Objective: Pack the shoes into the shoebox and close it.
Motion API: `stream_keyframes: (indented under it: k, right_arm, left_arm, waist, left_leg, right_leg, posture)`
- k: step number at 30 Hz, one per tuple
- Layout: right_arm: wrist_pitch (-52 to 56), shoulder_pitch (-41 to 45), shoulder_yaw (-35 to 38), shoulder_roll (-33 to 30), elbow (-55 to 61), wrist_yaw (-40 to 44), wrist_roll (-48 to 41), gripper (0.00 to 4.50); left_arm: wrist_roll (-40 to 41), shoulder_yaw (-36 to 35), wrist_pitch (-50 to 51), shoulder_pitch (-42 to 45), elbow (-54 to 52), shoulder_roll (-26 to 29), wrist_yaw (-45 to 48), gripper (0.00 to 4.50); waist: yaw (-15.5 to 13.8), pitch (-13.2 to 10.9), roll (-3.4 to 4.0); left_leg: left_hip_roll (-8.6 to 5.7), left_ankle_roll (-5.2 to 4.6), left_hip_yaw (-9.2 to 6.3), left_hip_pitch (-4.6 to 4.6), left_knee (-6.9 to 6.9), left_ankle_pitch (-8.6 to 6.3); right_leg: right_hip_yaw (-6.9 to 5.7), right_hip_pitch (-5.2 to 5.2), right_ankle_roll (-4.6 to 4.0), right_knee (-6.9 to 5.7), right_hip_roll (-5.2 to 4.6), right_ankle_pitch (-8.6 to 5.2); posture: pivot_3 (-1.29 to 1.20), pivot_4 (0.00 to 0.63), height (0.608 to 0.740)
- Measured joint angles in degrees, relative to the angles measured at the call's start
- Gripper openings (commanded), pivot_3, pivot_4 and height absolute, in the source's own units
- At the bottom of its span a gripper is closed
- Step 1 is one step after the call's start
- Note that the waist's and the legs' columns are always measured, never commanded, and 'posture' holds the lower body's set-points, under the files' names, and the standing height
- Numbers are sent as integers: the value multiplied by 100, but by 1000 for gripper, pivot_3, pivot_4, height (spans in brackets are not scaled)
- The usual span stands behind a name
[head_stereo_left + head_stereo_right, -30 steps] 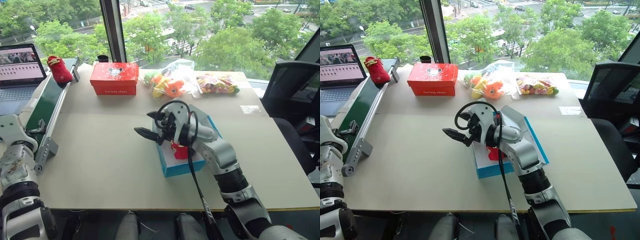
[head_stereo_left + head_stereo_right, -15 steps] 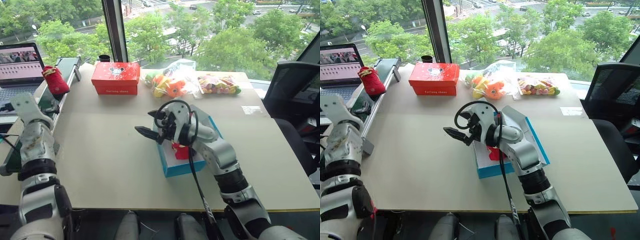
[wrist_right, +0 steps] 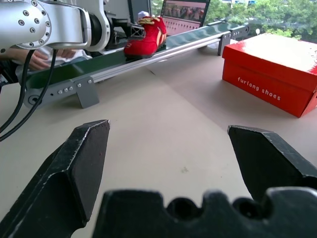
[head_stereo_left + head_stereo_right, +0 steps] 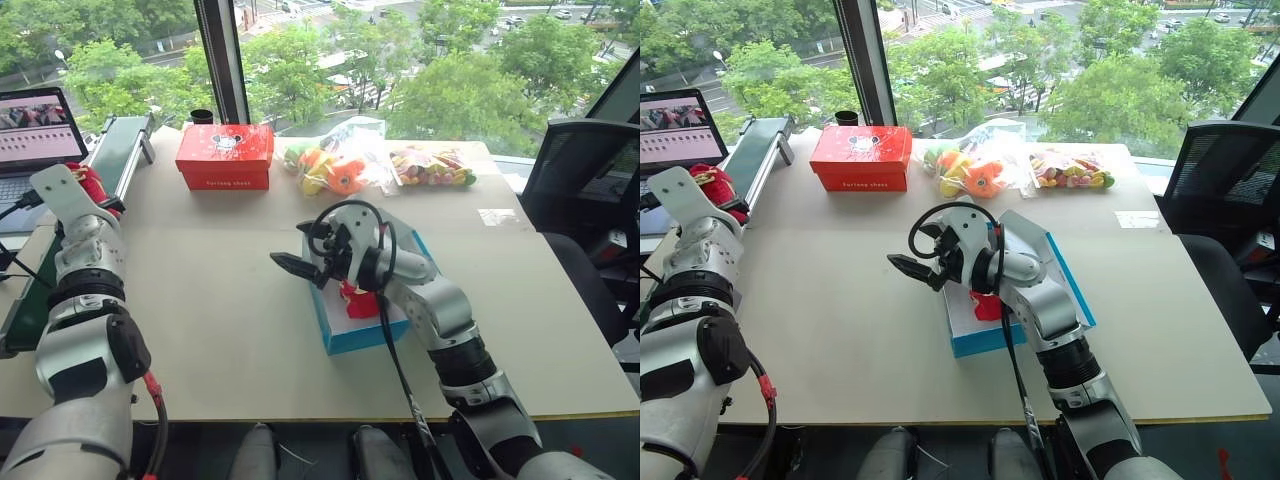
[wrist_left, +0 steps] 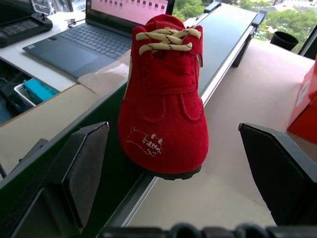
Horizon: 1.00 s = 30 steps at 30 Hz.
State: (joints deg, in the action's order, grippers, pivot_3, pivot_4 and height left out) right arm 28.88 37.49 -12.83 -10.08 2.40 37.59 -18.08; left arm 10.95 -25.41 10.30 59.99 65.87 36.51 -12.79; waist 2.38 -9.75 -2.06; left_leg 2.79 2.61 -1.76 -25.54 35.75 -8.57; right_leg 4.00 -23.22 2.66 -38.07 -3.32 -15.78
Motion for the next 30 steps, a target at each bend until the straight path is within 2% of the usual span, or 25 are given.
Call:
stream_keyframes:
  k: [10, 12, 13, 20, 23, 25, 30]
  right_arm:
    - [1, 7, -6, -59, -15, 41, 36, 4481]
    - [1, 9, -8, -93, -34, 63, 103, 4500]
    - [1, 9, -7, -116, -52, 66, 118, 4500]
    - [2, 59, -17, -128, -72, 101, 228, 4500]
    - [2, 64, -24, -129, -76, 107, 278, 4500]
    - [1, 66, -24, -133, -87, 108, 333, 4500]
    - [3, 85, -23, -159, -183, 108, 375, 4500]
  left_arm:
    - [11, -42, 0, 17, 349, 238, -198, 4500]
    - [45, -77, 33, -33, 380, 267, -221, 3941]
    - [75, -134, 92, -55, 388, 283, -237, 3812]
    - [367, -410, 230, -208, 295, 357, -257, 1415]
    - [410, -492, 219, -281, 227, 357, -511, 601]
    - [436, -510, 203, -340, 153, 357, -736, 322]
    - [372, -498, -241, -519, -82, 380, -1195, 242]
  waist:
    - [-6, 0, 0]
    - [-6, 0, 0]
    - [-6, 0, 0]
    - [-7, 0, 0]
    - [8, 0, 0]
    - [37, 0, 0]
    - [22, -4, -8]
  left_leg:
    - [0, 1, 0, 0, 0, 0]
    - [0, 1, 0, 0, -1, 0]
    - [0, 1, 0, 1, -1, 0]
    - [0, 10, 1, 26, -1, 6]
    - [2, 11, 1, 28, -1, 7]
    - [4, 12, 1, 29, -1, 8]
    - [6, 12, 1, 18, -5, 8]
  right_leg:
    - [-1, 0, 0, 0, 0, 0]
    - [-1, 0, 0, 0, 0, 0]
    - [-1, 0, 0, -1, 0, 0]
    - [-1, 13, 0, -13, 0, 0]
    - [-1, 11, -1, -17, 2, 0]
    - [1, 7, -2, -19, 3, 1]
    - [-2, 0, -5, -15, 3, 3]
  posture:
    - [0, 150, 739]
    - [0, 150, 739]
    - [0, 150, 739]
    - [0, 150, 739]
    - [0, 150, 739]
    - [0, 150, 739]
    - [0, 150, 739]
